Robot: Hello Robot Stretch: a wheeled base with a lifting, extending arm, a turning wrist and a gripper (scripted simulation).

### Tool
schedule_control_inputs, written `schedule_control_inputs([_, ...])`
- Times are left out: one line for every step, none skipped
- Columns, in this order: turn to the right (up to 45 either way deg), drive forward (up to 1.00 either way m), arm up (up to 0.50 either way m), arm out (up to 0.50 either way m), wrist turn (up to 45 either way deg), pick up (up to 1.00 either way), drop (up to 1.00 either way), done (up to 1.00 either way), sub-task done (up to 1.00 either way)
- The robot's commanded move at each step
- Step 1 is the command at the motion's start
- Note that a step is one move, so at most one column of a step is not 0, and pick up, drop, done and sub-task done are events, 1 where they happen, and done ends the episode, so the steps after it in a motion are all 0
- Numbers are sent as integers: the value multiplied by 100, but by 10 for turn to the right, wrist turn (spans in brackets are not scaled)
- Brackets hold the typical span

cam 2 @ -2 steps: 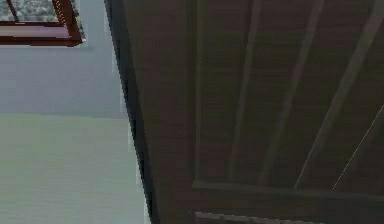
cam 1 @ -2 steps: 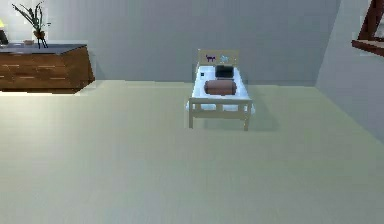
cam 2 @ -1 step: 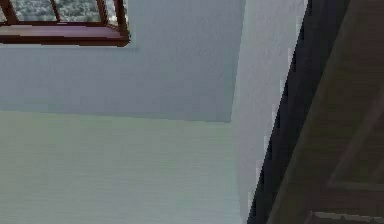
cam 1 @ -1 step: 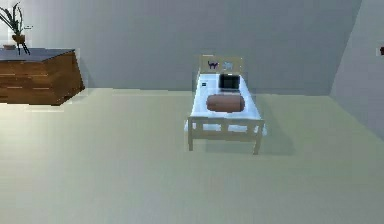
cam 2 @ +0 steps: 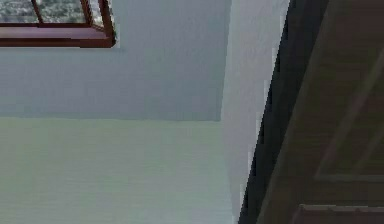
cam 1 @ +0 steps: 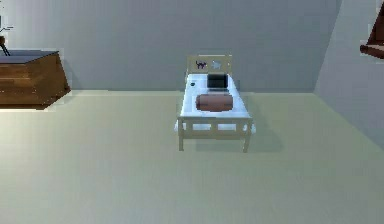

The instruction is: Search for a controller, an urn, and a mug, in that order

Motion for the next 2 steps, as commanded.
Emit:
schedule_control_inputs([0,15,0,0,0,0,0,0,0])
schedule_control_inputs([-450,0,0,0,0,0,0,0,0])
